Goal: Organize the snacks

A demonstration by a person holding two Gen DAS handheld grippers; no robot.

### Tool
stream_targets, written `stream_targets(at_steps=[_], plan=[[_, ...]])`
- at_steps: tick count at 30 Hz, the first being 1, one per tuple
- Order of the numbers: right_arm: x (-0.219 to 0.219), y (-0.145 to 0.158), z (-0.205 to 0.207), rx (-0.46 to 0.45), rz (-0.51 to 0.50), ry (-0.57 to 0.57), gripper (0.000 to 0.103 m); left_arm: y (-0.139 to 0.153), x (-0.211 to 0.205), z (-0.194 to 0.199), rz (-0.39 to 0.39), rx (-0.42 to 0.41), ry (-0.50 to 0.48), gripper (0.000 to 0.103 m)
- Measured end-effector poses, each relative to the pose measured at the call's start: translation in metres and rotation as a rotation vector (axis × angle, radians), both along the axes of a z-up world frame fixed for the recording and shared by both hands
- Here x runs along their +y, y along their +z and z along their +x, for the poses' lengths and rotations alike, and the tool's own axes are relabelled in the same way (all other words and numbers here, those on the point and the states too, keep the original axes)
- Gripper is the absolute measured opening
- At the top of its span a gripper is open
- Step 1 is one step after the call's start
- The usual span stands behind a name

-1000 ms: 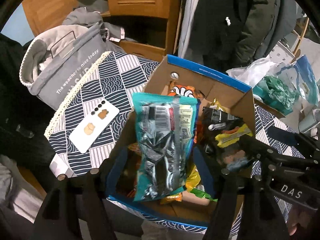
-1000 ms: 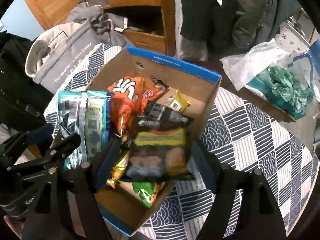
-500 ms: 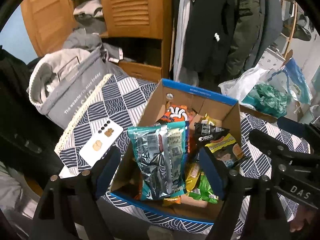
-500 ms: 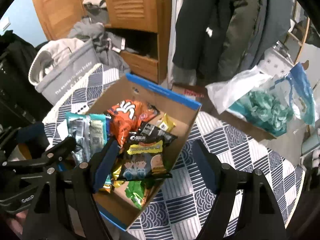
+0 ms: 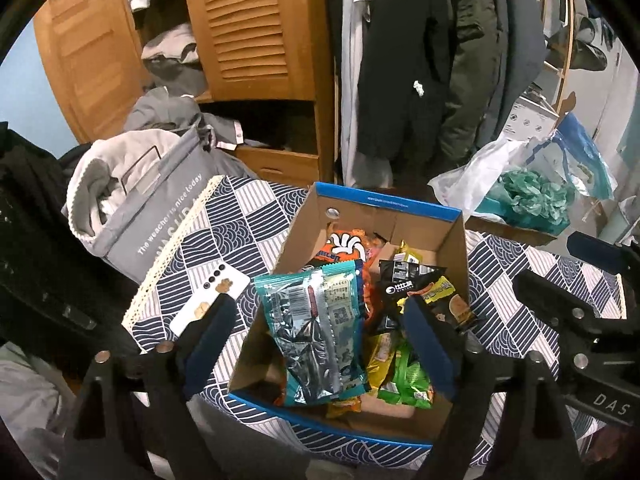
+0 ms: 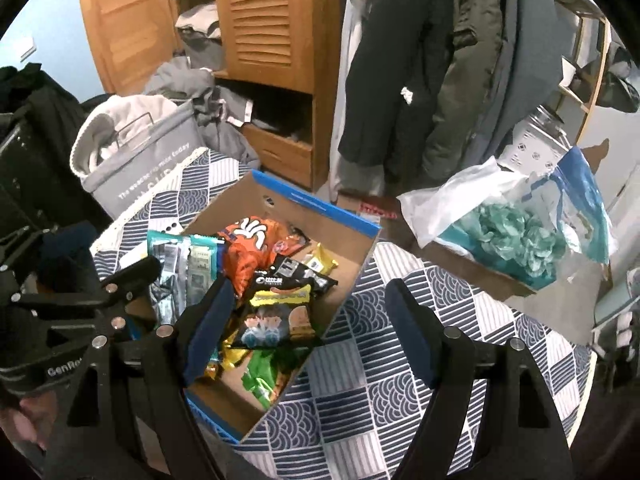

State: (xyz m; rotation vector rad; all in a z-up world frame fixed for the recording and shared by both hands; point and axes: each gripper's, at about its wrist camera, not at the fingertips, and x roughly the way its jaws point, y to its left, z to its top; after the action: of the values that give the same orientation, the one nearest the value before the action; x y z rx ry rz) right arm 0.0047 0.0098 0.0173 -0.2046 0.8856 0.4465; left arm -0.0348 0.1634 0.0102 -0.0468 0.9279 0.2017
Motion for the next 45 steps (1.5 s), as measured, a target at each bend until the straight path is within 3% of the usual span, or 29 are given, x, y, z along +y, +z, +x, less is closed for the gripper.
stream_targets(at_steps=[13,45], plan=[[-0.016,0.002,0.004,0.01,0.024,-0.019,0.077,0.003,-0.001,0.001,0.044,-0.006,0.004,0.089],[-0.019,0.001,0.006,0.012,0.026,-0.022,0.077,0.007,0.003,-0.001,0.053,0.017,0.013,0.089]])
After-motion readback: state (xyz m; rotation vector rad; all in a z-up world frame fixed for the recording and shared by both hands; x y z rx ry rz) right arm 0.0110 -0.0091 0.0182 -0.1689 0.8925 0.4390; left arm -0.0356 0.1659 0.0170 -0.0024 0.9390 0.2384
